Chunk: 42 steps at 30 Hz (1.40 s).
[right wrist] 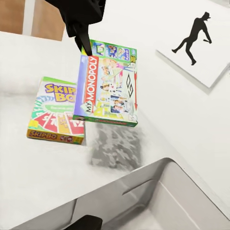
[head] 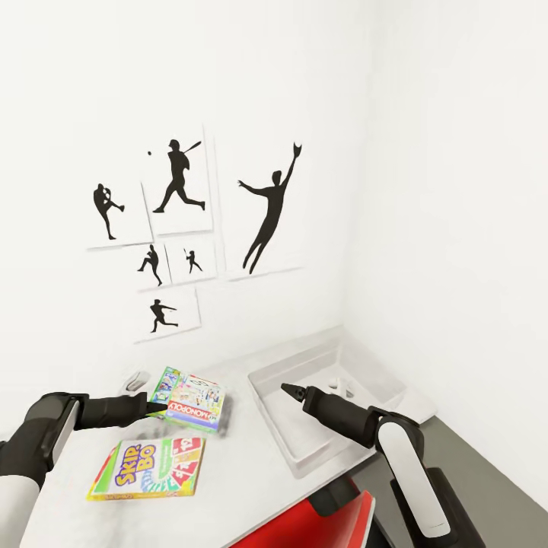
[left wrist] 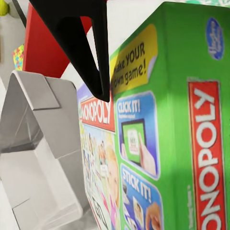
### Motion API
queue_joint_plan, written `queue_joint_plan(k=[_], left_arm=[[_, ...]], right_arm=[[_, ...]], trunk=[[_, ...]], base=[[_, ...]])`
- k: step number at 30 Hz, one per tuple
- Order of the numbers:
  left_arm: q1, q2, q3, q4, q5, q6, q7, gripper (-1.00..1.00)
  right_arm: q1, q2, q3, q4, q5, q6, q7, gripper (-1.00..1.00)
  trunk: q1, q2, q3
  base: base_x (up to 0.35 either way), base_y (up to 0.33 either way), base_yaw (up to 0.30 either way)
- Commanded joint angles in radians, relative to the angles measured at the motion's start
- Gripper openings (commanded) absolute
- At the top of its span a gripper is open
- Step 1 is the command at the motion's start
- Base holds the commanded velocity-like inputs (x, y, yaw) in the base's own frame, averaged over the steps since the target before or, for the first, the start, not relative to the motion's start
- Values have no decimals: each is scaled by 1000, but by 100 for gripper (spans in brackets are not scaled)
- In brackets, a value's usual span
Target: Put all the toys in the child's room - the three board games (two on the bed and one on the table), the two jigsaw puzzles on the table, and the tennis ball on the table - inside the toy box on the table in the child's room.
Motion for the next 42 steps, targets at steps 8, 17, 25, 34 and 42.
queue_joint_plan(k=[8,17,25,34,42], left_arm=[[-1,1,2,0,-4,7,-7,-100],[-1,1,2,0,-4,6,-7,-100],[-1,1,2,0,-4,6,-7,-100],[-1,1,2,0,-4,6,-7,-100],[-1,1,2,0,-4,6,-7,-100]], right_arm=[[-1,0,0,-1,-11,3,-10,100],[-1,0,-1,-1,-11,3,-10,100],[-1,0,-1,-1,-11,3,-10,100],[-1,-1,-2,-2,-12,3,-10,100],[-1,-1,-2,-2,-12,3,-10,100]], trunk=[[1,-1,-1],[1,-1,-1],[1,-1,-1],[1,-1,-1],[1,-1,-1]], base=[[22,7,0],[90,0,0],[10,0,0],[0,0,0],[0,0,0]])
